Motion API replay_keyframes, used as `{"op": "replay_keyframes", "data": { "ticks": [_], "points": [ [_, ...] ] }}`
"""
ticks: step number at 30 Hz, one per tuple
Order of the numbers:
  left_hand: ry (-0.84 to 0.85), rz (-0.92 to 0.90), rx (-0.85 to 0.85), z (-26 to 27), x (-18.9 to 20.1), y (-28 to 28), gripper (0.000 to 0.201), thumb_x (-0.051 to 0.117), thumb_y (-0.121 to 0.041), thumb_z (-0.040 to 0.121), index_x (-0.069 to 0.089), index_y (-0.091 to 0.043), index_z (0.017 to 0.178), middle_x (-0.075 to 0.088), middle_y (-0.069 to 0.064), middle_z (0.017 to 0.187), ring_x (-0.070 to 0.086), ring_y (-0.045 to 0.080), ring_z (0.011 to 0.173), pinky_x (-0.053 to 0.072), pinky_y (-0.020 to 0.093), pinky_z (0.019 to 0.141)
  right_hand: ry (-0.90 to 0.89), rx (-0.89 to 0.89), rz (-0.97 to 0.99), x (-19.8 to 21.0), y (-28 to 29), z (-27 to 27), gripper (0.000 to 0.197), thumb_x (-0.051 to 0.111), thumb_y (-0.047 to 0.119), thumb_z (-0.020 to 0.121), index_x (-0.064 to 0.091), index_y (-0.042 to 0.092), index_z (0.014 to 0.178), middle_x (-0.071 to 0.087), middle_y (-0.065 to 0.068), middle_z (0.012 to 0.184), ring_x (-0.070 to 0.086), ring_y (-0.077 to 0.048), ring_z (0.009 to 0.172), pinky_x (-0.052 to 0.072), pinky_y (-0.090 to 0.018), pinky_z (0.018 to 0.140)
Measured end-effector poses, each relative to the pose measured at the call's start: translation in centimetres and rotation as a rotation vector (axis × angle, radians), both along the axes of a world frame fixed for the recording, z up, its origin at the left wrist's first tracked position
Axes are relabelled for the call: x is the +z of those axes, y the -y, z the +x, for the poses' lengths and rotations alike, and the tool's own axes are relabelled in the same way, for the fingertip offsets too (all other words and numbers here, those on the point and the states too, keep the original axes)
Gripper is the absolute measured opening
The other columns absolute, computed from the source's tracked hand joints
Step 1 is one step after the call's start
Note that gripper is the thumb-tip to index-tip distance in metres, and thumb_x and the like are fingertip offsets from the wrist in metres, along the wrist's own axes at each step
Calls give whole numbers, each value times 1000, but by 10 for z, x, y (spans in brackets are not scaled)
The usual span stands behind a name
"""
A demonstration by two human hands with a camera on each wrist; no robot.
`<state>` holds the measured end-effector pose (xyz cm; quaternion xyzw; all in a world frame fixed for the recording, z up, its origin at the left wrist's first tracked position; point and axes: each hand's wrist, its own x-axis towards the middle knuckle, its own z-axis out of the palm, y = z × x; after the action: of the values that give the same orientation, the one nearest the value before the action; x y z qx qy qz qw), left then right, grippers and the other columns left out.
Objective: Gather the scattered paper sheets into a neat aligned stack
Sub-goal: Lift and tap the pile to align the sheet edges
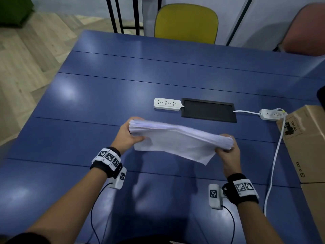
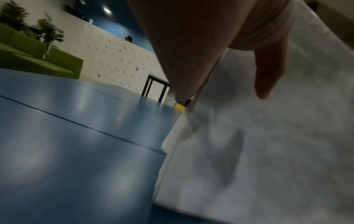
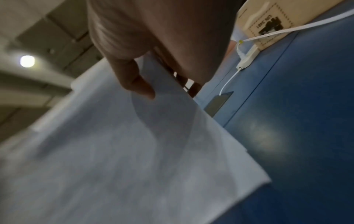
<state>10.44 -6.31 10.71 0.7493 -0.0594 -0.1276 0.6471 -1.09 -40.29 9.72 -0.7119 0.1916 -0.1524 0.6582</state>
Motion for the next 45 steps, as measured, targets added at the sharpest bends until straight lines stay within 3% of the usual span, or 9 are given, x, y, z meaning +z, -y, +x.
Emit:
{"op": "replay_keyframes", "data": {
  "ticks": [6, 12, 17, 21, 26, 33, 36, 41, 45],
  "points": [
    [-8, 42, 67, -8, 4, 22, 26, 71, 11, 67, 66, 2, 91, 69, -3, 78, 64, 7, 73, 50, 20, 70, -92, -35, -2, -8, 9, -2, 38, 64, -25, 72, 63, 13, 77, 67, 13, 66, 58, -1, 64, 49, -16, 63],
    [157, 164, -221, 9, 86, 39, 16, 68, -3, 61, 55, -14, 60, 47, -15, 51, 40, 1, 51, 34, 19, 49, -326, 98, -150, 22, 43, 2, 30, 76, -18, 65, 64, 8, 74, 62, 8, 60, 51, 0, 56, 45, -14, 56],
    [391, 412, -392, 8, 145, 59, 41, 67, 3, 60, 44, -30, 54, 48, -12, 46, 39, 5, 43, 30, 14, 46, -466, 294, -680, 61, 20, 26, 35, 84, 19, 54, 69, 30, 84, 72, 10, 82, 66, -8, 82, 47, -32, 86],
    [523, 675, -445, 8, 160, 76, 21, 70, -11, 58, 50, -18, 61, 45, -4, 48, 33, 16, 52, 29, 17, 49, -242, 391, -382, 109, -44, 36, 29, 79, 3, 69, 68, 28, 80, 71, 4, 81, 63, -9, 74, 51, -23, 70],
    [594, 767, -509, 6, 175, 84, 23, 70, -16, 57, 50, -27, 65, 45, -7, 47, 42, 13, 50, 29, 20, 49, 37, 349, -90, 155, -80, 40, 18, 79, 1, 74, 76, 17, 78, 70, -2, 75, 59, -7, 69, 53, -27, 67],
    [450, 953, -380, 10, 155, 47, 22, 76, -33, 68, 65, -28, 87, 58, -3, 70, 52, 24, 76, 38, 30, 62, 116, 205, 77, 141, -56, 34, 15, 86, 12, 59, 80, 20, 69, 74, 6, 75, 64, -19, 83, 53, -44, 92],
    [329, 797, -222, 15, 137, 28, 41, 84, -48, 59, 70, -20, 86, 60, -1, 66, 52, 23, 70, 43, 34, 67, 138, 167, 95, 134, -45, 26, 15, 85, 13, 57, 80, 21, 68, 75, 5, 74, 66, -20, 80, 53, -44, 90],
    [215, 4, 31, 2, 124, 26, 48, 89, -5, 56, 68, -20, 97, 67, -8, 75, 58, 8, 66, 50, 19, 66, 209, 89, 56, 123, -37, 19, 29, 78, -7, 68, 80, 22, 72, 75, 8, 73, 67, -10, 72, 57, -30, 79],
    [-7, -153, -44, -11, 86, 32, 51, 86, -5, 61, 67, -16, 107, 75, -5, 96, 69, 14, 88, 55, 32, 81, 145, 88, 23, 99, -41, 16, 34, 74, -9, 72, 78, 24, 67, 73, 13, 68, 64, -2, 65, 53, -17, 67]
  ]
}}
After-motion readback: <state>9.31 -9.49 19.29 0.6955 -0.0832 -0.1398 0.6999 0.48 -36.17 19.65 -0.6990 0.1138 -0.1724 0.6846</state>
